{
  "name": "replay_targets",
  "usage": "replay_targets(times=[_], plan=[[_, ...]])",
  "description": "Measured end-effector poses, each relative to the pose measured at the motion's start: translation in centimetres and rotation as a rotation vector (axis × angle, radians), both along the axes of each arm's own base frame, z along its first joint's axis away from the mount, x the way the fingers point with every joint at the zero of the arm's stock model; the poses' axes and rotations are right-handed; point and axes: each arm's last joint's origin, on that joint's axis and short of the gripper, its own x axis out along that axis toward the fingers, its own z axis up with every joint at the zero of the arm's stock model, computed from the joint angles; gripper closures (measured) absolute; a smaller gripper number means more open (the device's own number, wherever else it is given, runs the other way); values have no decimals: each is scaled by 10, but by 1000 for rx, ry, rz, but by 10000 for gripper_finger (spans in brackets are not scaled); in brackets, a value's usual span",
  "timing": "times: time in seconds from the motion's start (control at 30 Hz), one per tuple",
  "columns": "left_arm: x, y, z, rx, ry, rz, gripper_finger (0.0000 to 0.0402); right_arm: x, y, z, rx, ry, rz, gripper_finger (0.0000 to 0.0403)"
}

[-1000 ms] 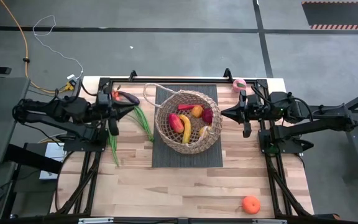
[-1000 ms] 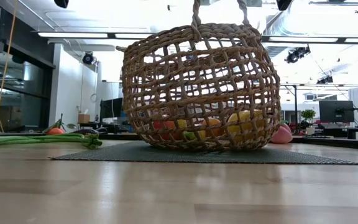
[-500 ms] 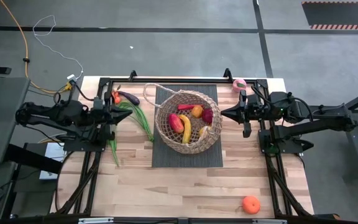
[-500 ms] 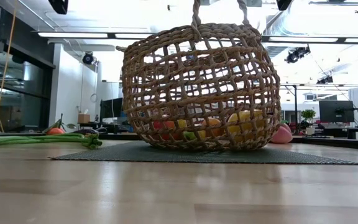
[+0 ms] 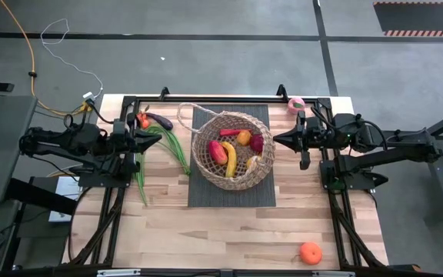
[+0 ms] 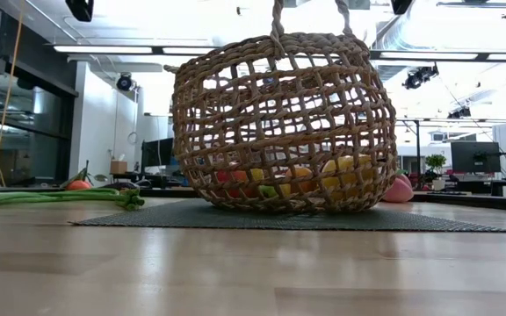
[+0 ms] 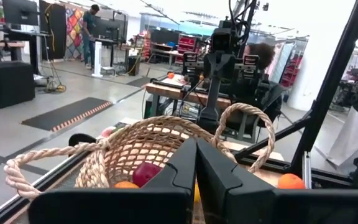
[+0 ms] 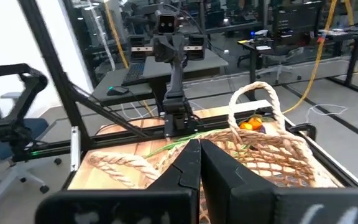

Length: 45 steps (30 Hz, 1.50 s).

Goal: Build produce basket
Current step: Put the peach into the woven basket

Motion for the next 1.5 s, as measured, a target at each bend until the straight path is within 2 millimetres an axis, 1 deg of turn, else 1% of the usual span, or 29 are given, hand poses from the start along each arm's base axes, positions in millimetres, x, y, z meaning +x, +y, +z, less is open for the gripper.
replay_targets(times=[0.3,0.4,0.53,0.63,0.67,0.73,0.83,1.0,1.07,1.13,1.2,1.3,1.37,1.43,1.5], plan=[[0,1,-1,-8,3,37,401,0,-1,1,104,-16,-46,402],[0,1,-1,-9,6,37,401,0,-2,1,102,-16,-63,402],[0,1,-2,-24,8,38,401,-1,-4,1,62,-15,-148,402],[0,1,-2,-33,10,45,401,-1,-7,-1,91,-4,-235,390],[0,1,-2,-33,10,45,401,-2,-7,-2,98,3,-255,379],[0,1,-2,-34,10,49,401,-3,-8,-5,98,28,-286,345],[-1,2,-2,-36,9,63,401,-4,-10,-8,90,64,-340,268],[-1,2,-2,-36,9,71,401,-5,-20,-10,124,62,-443,120],[-1,2,-2,-35,10,71,401,-6,-24,-11,135,68,-470,72],[-1,2,-2,-35,10,71,401,-7,-27,-13,143,89,-475,38],[-1,2,-2,-33,10,71,401,-7,-29,-15,175,102,-487,14],[-1,2,-2,-33,10,75,401,-10,-34,-12,172,133,-533,6],[-1,2,-2,-33,10,86,401,-12,-39,-6,162,142,-627,8],[-1,3,-2,-34,10,96,401,-13,-47,5,158,139,-739,8],[-1,3,-2,-34,10,99,401,-13,-58,15,188,171,-831,8]])
